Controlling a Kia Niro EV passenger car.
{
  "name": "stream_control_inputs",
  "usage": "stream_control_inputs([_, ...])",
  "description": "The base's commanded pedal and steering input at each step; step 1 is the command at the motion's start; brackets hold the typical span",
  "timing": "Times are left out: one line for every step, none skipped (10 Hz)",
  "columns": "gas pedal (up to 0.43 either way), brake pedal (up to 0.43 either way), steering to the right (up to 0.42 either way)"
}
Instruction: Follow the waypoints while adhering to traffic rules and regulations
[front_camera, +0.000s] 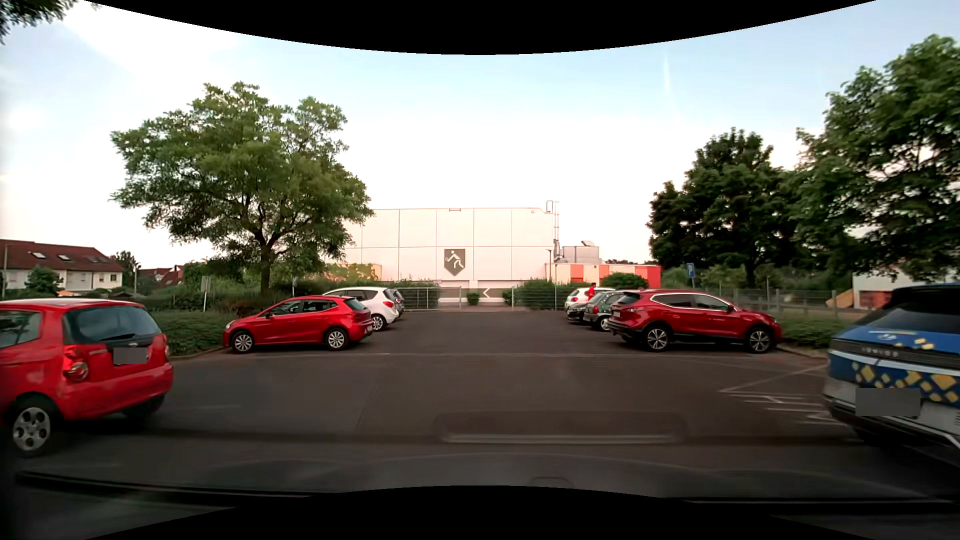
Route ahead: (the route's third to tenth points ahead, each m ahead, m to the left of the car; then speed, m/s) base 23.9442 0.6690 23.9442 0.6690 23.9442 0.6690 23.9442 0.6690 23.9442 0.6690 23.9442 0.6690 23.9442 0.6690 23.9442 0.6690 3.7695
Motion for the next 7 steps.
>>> stream_control_inputs([0.000, 0.122, -0.024])
stream_control_inputs([0.000, 0.134, -0.026])
stream_control_inputs([0.000, 0.140, -0.023])
stream_control_inputs([0.000, 0.146, -0.018])
stream_control_inputs([0.000, 0.152, -0.017])
stream_control_inputs([0.000, 0.152, -0.016])
stream_control_inputs([0.000, 0.152, -0.015])
